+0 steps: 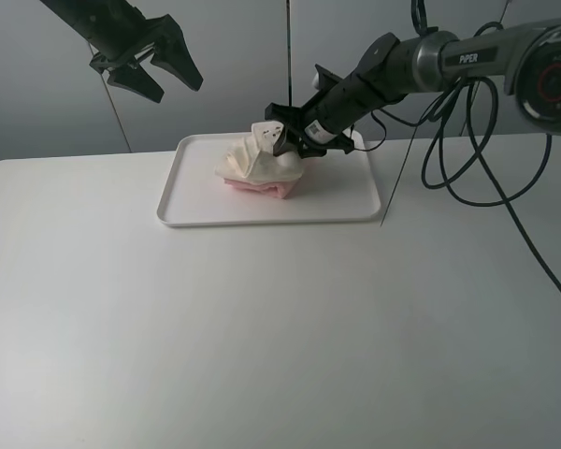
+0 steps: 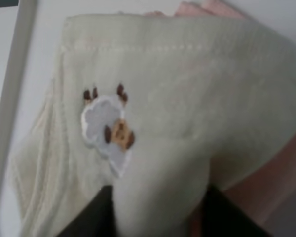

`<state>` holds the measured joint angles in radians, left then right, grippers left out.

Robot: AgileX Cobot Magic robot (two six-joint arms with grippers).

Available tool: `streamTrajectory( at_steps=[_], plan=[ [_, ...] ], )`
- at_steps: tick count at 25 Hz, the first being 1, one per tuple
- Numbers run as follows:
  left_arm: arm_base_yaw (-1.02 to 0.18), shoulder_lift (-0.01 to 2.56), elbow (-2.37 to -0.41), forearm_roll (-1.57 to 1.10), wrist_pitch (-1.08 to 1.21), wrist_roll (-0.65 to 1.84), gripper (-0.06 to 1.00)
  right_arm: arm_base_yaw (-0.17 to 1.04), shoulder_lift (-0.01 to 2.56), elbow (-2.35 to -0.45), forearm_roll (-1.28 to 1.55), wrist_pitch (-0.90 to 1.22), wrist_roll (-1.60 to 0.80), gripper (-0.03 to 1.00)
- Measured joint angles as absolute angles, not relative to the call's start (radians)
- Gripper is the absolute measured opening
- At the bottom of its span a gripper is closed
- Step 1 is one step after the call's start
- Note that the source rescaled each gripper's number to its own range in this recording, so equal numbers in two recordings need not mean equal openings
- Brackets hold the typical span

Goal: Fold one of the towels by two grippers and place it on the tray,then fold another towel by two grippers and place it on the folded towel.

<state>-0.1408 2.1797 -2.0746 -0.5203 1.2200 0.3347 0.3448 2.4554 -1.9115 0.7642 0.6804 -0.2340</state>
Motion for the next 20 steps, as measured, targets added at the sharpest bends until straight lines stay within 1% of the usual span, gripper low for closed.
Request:
streamTrajectory(
  at_steps=[1, 3, 4, 5, 7, 12, 20],
  plan=[
    [-0.141, 2.180, -2.075, -0.520, 1.220, 0.335, 1.00, 0.348, 2.455, -1.911, 0.764, 0.674, -0.230, 0.60],
    [-0.141, 2.180, -2.075, -0.520, 1.220, 0.337, 1.00, 0.354, 2.455, -1.911, 0.764, 0.670, -0.228, 0.82],
    [-0.141, 2.180, -2.075, -0.520, 1.220, 0.337, 1.00, 0.355, 2.455, -1.911, 0.766, 0.670, -0.228, 0.91],
    [-0.141, 2.180, -2.075, -0.520, 1.220, 0.337, 1.00, 0.355, 2.455, -1.911, 0.766, 0.670, -0.228, 0.96],
    [-0.141, 2.180, -2.075, -0.520, 1.220, 0.337, 1.00, 0.356, 2.455, -1.911, 0.766, 0.687, -0.228, 0.99],
    [-0.141, 2.180, -2.075, -0.520, 1.220, 0.329, 1.00, 0.357, 2.446, -1.909, 0.696, 0.741, -0.228, 0.99],
    [-0.141, 2.136, -2.075, -0.484, 1.220, 0.320, 1.00, 0.350, 2.265, -1.909, 0.454, 0.782, -0.207, 0.99]
  ],
)
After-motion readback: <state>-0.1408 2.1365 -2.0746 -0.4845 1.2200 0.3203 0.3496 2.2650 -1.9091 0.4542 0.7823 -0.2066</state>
